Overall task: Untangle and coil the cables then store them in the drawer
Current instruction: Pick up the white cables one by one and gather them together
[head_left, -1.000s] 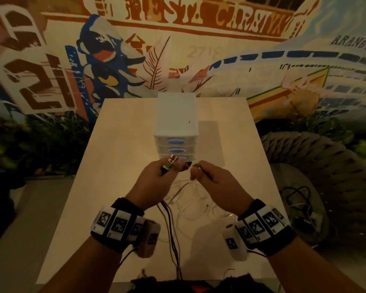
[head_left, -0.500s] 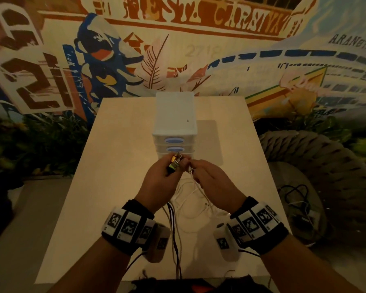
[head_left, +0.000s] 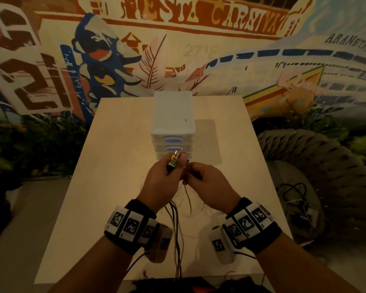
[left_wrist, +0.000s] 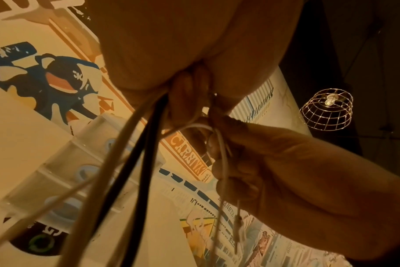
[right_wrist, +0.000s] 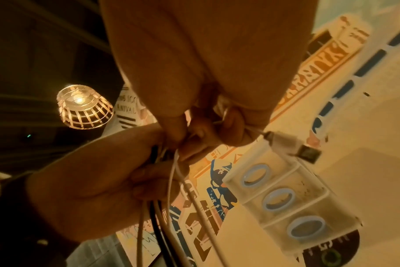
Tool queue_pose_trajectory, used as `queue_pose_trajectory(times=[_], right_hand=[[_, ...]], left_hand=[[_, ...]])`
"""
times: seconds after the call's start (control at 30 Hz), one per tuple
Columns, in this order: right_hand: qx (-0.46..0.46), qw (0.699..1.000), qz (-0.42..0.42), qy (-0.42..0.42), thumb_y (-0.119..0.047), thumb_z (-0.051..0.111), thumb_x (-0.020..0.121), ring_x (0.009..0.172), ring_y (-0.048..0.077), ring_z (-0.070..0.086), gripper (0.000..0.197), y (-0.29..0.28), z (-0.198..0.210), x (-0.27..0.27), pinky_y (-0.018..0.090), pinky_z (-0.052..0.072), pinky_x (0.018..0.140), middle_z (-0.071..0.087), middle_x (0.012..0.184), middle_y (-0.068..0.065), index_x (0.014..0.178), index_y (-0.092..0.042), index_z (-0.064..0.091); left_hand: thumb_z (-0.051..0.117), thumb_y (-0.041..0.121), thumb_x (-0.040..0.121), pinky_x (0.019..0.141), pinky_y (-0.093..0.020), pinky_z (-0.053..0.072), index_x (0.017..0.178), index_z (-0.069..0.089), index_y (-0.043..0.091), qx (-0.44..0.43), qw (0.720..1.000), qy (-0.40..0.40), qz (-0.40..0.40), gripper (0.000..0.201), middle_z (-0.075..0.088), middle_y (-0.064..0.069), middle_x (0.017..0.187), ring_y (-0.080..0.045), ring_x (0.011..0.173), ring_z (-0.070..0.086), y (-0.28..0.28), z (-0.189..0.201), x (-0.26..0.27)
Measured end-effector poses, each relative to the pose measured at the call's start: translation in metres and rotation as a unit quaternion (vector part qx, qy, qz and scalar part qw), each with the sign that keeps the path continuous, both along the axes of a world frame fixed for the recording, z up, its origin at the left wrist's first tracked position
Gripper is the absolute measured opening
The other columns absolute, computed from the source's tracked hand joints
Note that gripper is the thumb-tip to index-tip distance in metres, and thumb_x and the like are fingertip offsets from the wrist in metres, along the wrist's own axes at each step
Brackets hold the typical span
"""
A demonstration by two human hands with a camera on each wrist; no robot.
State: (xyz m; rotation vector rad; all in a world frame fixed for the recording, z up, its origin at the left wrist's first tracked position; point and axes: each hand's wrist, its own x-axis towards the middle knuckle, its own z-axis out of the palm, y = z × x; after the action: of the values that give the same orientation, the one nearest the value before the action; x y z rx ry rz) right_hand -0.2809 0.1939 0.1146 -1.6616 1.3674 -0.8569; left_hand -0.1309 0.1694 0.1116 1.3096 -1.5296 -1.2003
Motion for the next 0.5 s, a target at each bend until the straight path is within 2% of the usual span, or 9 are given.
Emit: queue_pose_trajectory(times=[0.07, 0.13, 0.2, 0.23, 0.27, 0.37, 0.43, 0.47, 0.5], right_hand=[[-0.028, 0.999, -0.017, 0.026, -0.018, 0.063, 0.095, 0.07, -0.004, 0.062, 0.022, -0.002, -0.004, 0.0, 0.013, 0.042, 0.066, 0.067, 0.07, -0.017, 0.082, -0.035, 0.068], [-0.024, 0.999, -0.011, 0.038, -0.026, 0.065, 0.093, 0.08, 0.002, 0.066, 0.009, -0.004, -0.008, 0.0, 0.02, 0.05, 0.072, 0.072, 0.083, -0.01, 0.092, -0.026, 0.074], [-0.02, 0.997, -0.004, 0.069, -0.04, 0.064, 0.094, 0.084, 0.001, 0.064, 0.017, -0.003, -0.011, -0.005, 0.015, 0.048, 0.073, 0.071, 0.091, -0.009, 0.096, -0.027, 0.074], [-0.019, 0.996, -0.012, 0.084, -0.043, 0.063, 0.095, 0.083, -0.001, 0.062, 0.019, -0.002, -0.012, -0.011, 0.011, 0.044, 0.072, 0.07, 0.091, -0.009, 0.094, -0.028, 0.074], [-0.014, 0.995, -0.027, 0.09, -0.043, 0.062, 0.096, 0.081, -0.001, 0.061, 0.019, -0.001, -0.013, -0.021, 0.01, 0.042, 0.072, 0.069, 0.09, -0.01, 0.091, -0.03, 0.074], [0.051, 0.989, -0.076, 0.115, -0.047, 0.058, 0.097, 0.082, -0.004, 0.064, 0.028, 0.011, -0.022, -0.072, 0.013, 0.045, 0.076, 0.074, 0.086, -0.016, 0.076, -0.037, 0.073], [0.103, 0.981, -0.061, 0.155, -0.065, 0.053, 0.092, 0.085, -0.002, 0.067, 0.04, 0.031, -0.037, -0.119, 0.027, 0.051, 0.086, 0.075, 0.086, -0.017, 0.073, -0.037, 0.074], [0.144, 0.977, -0.046, 0.153, -0.077, 0.05, 0.085, 0.088, 0.0, 0.068, 0.048, 0.043, -0.045, -0.141, 0.033, 0.052, 0.09, 0.075, 0.087, -0.016, 0.075, -0.037, 0.076], [0.188, 0.97, -0.034, 0.151, -0.088, 0.05, 0.075, 0.089, 0.001, 0.069, 0.059, 0.058, -0.055, -0.164, 0.034, 0.053, 0.092, 0.076, 0.089, -0.014, 0.078, -0.036, 0.077]], left_hand=[[0.053, 0.042, 0.102, 0.083, -0.045, 0.055, 0.104, 0.073, 0.016, -0.008, 0.999, -0.025, -0.022, 0.033, 0.073, -0.009, 0.095, -0.024, 0.091, 0.068, 0.003, 0.0, -0.001], [0.053, 0.039, 0.103, 0.082, -0.042, 0.055, 0.101, 0.072, 0.017, -0.022, 0.999, -0.045, -0.016, 0.029, 0.073, -0.005, 0.093, -0.017, 0.09, 0.068, 0.002, 0.0, -0.001], [0.051, 0.036, 0.104, 0.079, -0.023, 0.054, 0.1, 0.07, 0.02, -0.022, 0.999, -0.036, 0.017, 0.025, 0.072, 0.005, 0.089, -0.002, 0.083, 0.066, 0.0, 0.001, 0.002], [0.049, 0.036, 0.105, 0.071, -0.013, 0.049, 0.1, 0.068, 0.02, -0.026, 0.998, -0.037, 0.032, 0.025, 0.071, 0.008, 0.081, 0.003, 0.074, 0.063, -0.002, 0.003, 0.005], [0.047, 0.036, 0.105, 0.061, -0.01, 0.044, 0.099, 0.066, 0.02, -0.031, 0.998, -0.035, 0.043, 0.026, 0.067, 0.011, 0.071, 0.002, 0.063, 0.059, -0.004, 0.005, 0.008], [0.046, 0.038, 0.106, 0.052, -0.019, 0.036, 0.091, 0.06, 0.02, -0.013, 0.998, 0.004, 0.065, 0.028, 0.052, 0.014, 0.053, 0.0, 0.046, 0.043, -0.007, 0.009, 0.021], [0.046, 0.044, 0.105, 0.053, -0.03, 0.032, 0.085, 0.059, 0.02, 0.004, 0.997, 0.019, 0.081, 0.034, 0.044, 0.011, 0.051, -0.006, 0.045, 0.033, -0.011, 0.007, 0.032], [0.047, 0.046, 0.104, 0.053, -0.032, 0.03, 0.082, 0.059, 0.022, 0.01, 0.996, 0.024, 0.089, 0.035, 0.042, 0.01, 0.052, -0.01, 0.047, 0.031, -0.013, 0.006, 0.036], [0.047, 0.047, 0.104, 0.053, -0.032, 0.029, 0.08, 0.059, 0.024, 0.012, 0.995, 0.034, 0.093, 0.035, 0.04, 0.009, 0.053, -0.012, 0.048, 0.03, -0.014, 0.005, 0.04]])
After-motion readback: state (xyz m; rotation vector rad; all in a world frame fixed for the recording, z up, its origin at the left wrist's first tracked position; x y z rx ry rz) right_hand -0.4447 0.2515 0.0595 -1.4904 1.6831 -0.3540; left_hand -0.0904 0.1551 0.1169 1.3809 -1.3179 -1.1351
